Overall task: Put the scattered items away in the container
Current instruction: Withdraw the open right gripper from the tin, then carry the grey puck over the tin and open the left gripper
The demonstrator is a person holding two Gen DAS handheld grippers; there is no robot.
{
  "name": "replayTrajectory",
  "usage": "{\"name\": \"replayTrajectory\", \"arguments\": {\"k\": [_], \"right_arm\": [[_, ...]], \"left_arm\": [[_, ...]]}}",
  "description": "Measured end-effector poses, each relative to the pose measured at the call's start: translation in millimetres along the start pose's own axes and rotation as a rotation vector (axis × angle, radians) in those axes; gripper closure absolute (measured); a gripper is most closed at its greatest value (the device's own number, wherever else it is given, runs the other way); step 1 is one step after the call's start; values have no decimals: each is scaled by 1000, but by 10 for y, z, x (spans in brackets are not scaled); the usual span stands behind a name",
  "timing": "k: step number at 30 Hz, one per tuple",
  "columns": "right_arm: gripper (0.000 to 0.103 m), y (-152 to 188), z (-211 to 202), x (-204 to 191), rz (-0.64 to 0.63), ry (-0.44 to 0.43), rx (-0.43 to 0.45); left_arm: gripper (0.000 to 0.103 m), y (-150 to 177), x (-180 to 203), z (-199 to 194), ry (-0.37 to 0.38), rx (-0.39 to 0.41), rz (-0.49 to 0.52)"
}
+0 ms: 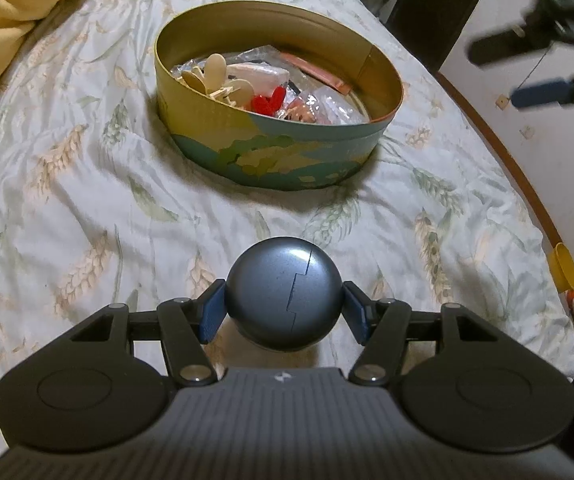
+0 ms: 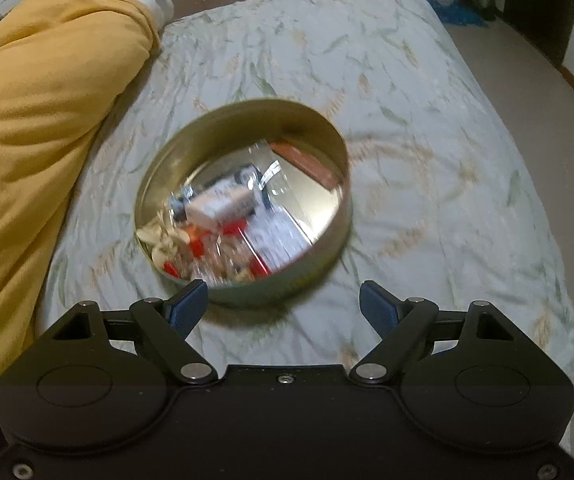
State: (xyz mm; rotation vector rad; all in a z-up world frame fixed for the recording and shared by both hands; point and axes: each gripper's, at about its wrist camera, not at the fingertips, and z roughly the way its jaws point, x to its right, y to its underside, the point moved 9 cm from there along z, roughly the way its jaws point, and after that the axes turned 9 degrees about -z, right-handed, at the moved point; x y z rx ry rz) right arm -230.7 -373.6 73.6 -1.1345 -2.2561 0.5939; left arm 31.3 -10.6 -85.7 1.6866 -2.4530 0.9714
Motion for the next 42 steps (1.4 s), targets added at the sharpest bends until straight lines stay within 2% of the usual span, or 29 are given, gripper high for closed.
{"name": "replayTrajectory", "arguments": {"k": [4, 13, 21, 27, 33, 42], "right_arm": [[16, 260, -55, 126, 35, -9, 1], [16, 624, 112, 269, 34, 19, -13], [16, 863, 412, 257, 8, 28, -27], [16, 870, 494, 227, -20, 25, -22], [16, 874, 528, 199, 3, -10, -29], [16, 930, 608, 258, 35, -24, -70]], "left_arm": [[40, 48, -9, 4, -14, -11, 6], [40, 151, 11, 5, -41, -32, 38], [40, 189, 35, -32, -69, -28, 50], [40, 191, 39, -134, -91, -19, 39], [40, 4, 73, -333, -95, 16, 25], [40, -573, 205, -698, -112, 122, 65]]}}
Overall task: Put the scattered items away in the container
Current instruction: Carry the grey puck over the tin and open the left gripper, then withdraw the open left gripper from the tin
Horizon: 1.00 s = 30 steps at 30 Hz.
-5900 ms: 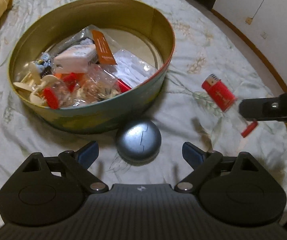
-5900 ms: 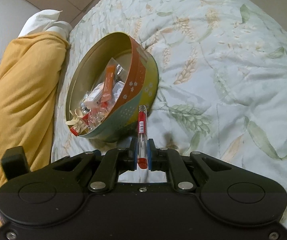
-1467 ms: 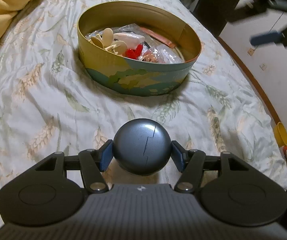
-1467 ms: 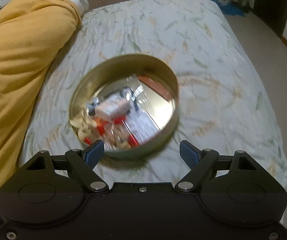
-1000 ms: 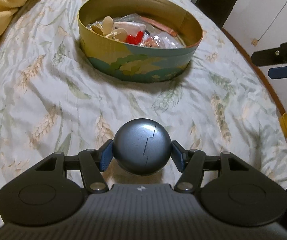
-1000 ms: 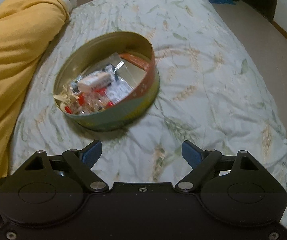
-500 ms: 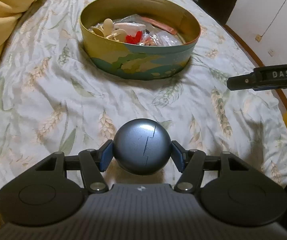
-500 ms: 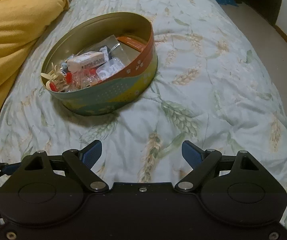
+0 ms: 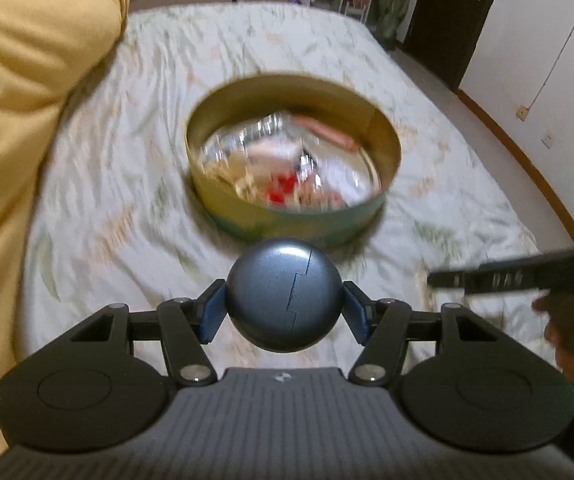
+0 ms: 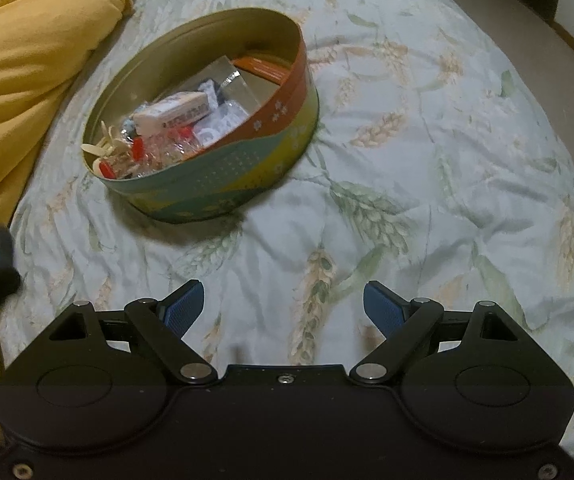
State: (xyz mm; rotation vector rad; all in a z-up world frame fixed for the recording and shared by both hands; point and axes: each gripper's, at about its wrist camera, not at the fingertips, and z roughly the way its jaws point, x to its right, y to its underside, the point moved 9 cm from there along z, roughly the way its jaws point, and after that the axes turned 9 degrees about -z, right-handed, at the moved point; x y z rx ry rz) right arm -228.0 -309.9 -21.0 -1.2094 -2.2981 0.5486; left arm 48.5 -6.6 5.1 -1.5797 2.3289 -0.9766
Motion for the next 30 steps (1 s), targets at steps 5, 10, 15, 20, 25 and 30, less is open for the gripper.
{"name": "replayTrajectory", "arguments": {"k": [5, 10, 15, 20, 25, 30], "right_arm": [[16, 28, 57, -45, -19, -7, -21], [16, 41, 121, -102, -40, -16, -37], [16, 45, 168, -102, -35, -29, -44], [16, 41, 232, -88, -29, -40, -50], [16, 28, 267, -58, -20, -50, -47], [16, 10, 290, -20, -4, -52, -46]], "left_arm": [[40, -359, 104, -4, 1, 34, 36], [40, -706, 282, 153, -3, 52, 88], [39, -1049, 429, 430, -3, 53, 96], [39, -1398, 511, 710, -9, 75, 89], [0, -1721, 497, 744, -45, 183, 60], [0, -1697, 383, 765, -68, 131, 44]]}}
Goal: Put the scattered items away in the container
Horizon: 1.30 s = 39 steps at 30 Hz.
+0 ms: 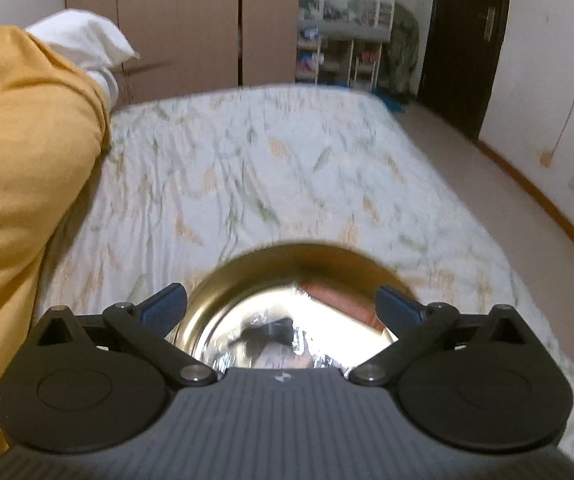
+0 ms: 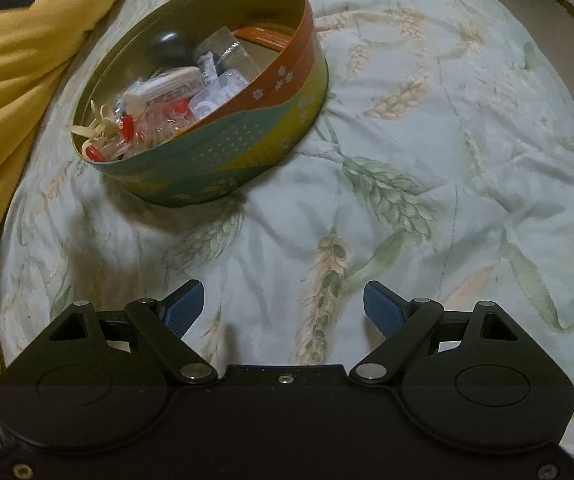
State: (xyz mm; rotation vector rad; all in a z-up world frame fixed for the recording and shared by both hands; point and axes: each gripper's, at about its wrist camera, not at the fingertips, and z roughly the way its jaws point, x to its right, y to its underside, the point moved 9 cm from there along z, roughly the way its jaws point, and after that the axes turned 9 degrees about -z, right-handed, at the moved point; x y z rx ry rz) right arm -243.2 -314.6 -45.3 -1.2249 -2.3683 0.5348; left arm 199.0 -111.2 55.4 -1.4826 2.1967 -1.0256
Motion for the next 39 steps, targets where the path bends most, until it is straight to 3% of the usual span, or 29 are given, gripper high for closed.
{"name": "replayTrajectory", "arguments": {"k": [6, 14, 21, 39], "right_arm": [[16, -34, -30, 25, -6, 19, 23], [16, -36, -23, 10, -52, 73, 28], [16, -28, -26, -44, -113, 109, 42], [16, 21, -47, -216, -236, 175, 74]], "left_arm": [[0, 414, -288, -6, -12, -96, -83], [0, 1207, -405, -153, -12, -169, -50], [0, 1688, -427, -227, -34, -196, -43], [0, 2176, -507, -360, -52, -148, -85]]}}
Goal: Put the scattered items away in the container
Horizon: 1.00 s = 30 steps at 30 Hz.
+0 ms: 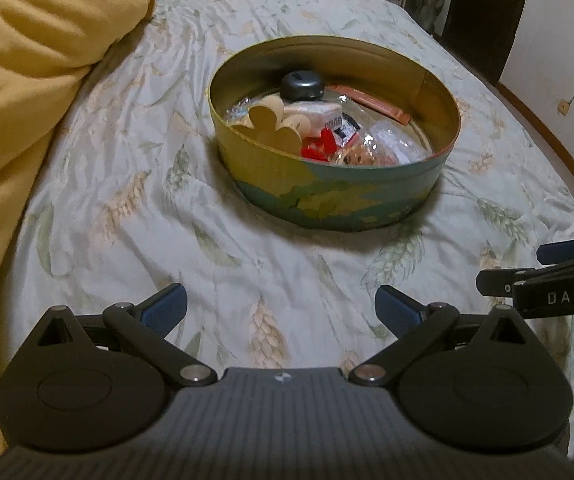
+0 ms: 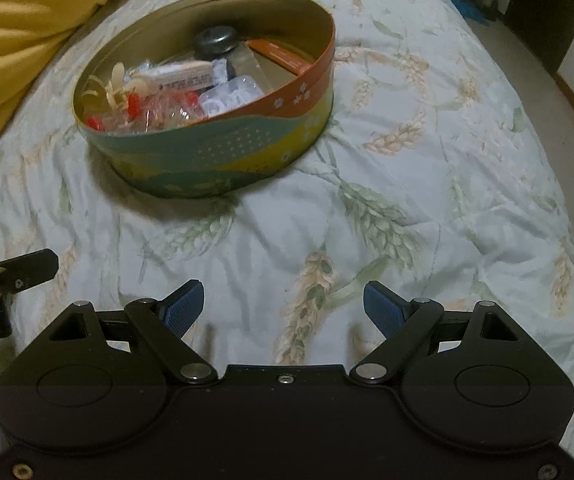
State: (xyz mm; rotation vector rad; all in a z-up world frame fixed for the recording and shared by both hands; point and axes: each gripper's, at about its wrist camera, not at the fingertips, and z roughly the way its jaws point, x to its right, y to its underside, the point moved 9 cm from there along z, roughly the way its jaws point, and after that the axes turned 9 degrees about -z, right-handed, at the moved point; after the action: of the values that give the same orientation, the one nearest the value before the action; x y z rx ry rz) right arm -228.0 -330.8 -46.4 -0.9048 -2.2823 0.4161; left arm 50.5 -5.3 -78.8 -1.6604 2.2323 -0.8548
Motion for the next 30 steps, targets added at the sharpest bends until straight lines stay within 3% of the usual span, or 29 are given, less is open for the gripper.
{"name": "replayTrajectory", "arguments": {"k": [10, 30], "right_arm": [[16, 9, 105, -135, -99, 40, 0], [13, -56, 484, -227, -145, 63, -28]], "left_arm": [[0, 102, -38, 187, 21, -28, -45], [0, 188, -32, 587, -43, -66, -53]]}}
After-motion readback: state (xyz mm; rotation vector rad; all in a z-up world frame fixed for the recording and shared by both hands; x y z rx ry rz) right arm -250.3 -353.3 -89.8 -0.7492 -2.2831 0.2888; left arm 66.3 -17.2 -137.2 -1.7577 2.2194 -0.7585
